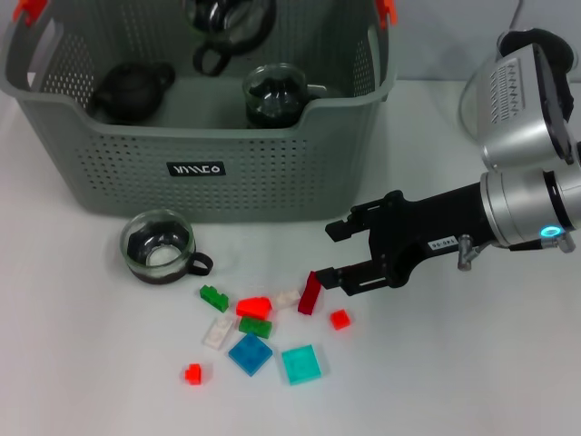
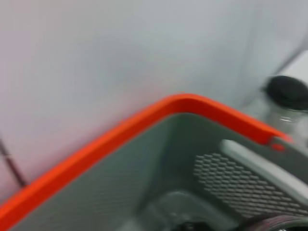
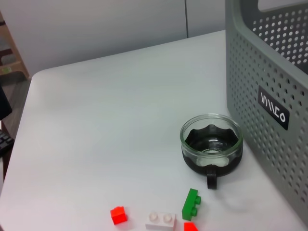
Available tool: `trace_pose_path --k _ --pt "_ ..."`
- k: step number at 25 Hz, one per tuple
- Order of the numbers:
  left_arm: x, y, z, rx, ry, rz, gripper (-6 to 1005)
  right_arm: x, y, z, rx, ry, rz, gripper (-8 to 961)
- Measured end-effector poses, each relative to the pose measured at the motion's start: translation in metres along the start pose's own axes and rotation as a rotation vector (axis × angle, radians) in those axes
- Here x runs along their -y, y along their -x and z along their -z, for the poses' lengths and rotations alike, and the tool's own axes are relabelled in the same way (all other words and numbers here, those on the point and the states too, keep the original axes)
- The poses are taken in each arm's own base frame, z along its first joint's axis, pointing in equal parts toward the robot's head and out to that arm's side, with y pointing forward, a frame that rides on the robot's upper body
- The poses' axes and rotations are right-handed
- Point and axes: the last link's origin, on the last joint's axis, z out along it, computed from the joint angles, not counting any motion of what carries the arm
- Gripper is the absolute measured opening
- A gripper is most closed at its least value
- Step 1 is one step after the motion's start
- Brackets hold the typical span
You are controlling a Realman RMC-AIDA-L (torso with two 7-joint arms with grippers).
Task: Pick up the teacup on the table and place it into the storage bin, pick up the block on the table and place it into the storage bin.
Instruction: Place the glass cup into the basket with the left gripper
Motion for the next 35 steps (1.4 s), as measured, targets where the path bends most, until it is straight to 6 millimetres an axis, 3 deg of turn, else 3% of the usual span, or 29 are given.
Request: trace_pose_path --k 10,18,35 --pt "0.014 0.015 -0.057 0.072 -0.256 -0.033 75 -0.002 -0.005 -0.001 0.001 0.004 -0.025 713" --pt "0.013 0.036 -0.083 0.103 -0.300 -0.057 81 -0.002 -0.006 -0.002 0.000 0.009 -0.031 712" --pt "0.003 0.054 -0.101 0.132 -0.302 -0.099 94 -0.002 -0.004 -0.004 -0.002 0.012 -0.029 713"
